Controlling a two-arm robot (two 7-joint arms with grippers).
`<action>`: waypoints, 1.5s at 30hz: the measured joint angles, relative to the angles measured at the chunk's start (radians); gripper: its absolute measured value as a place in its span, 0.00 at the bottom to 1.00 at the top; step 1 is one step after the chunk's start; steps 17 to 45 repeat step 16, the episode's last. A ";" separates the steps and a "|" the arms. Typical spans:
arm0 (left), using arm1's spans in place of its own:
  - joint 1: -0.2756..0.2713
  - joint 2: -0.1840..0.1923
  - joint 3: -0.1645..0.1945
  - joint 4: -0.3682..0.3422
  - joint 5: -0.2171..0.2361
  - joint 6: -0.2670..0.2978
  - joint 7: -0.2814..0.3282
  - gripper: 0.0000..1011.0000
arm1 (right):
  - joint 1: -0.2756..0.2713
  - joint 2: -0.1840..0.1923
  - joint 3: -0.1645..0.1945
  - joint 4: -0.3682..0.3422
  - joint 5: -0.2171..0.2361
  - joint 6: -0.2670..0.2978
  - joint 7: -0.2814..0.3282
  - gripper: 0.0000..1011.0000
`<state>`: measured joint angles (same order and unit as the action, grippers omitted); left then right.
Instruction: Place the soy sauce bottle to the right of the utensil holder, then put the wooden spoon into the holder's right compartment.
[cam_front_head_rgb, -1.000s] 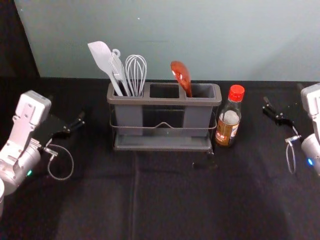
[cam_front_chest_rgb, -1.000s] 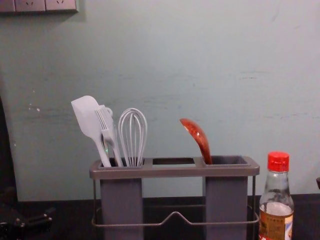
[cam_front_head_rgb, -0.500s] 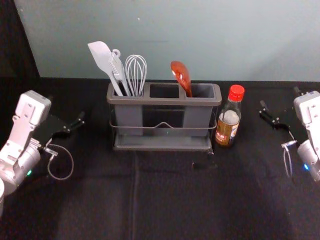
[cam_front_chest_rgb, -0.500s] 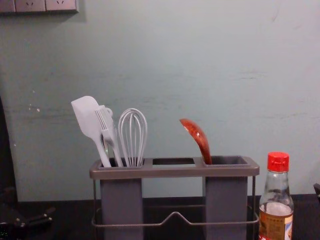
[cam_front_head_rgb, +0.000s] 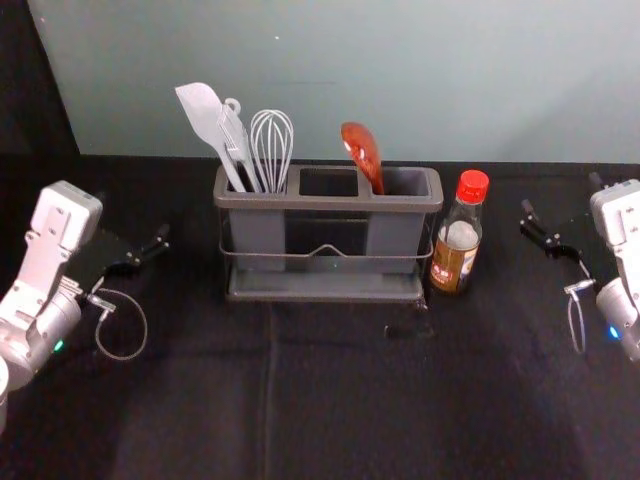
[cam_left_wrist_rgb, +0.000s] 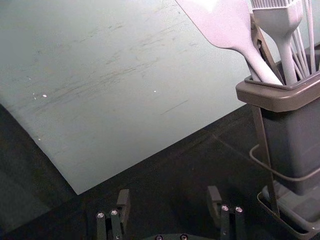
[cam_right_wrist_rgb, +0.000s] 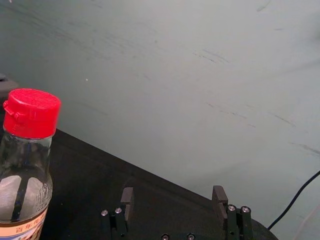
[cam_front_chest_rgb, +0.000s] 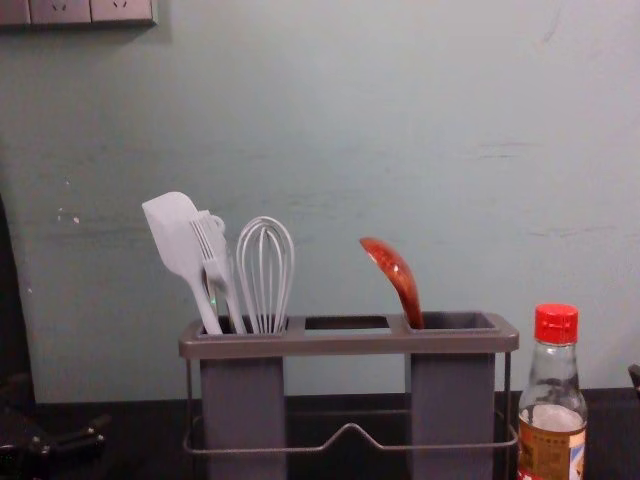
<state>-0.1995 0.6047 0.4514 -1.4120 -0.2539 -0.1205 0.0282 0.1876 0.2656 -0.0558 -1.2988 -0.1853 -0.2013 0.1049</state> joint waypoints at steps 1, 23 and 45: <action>0.000 0.000 0.000 0.000 0.000 0.000 0.000 0.99 | 0.000 0.000 0.000 0.000 0.000 0.000 0.000 0.99; 0.000 0.000 0.000 0.000 0.000 0.000 0.000 0.99 | 0.001 0.000 0.001 -0.001 0.003 0.004 0.004 0.99; 0.000 0.000 0.000 0.000 0.000 0.000 0.000 0.99 | 0.001 0.000 0.001 -0.001 0.003 0.004 0.004 0.99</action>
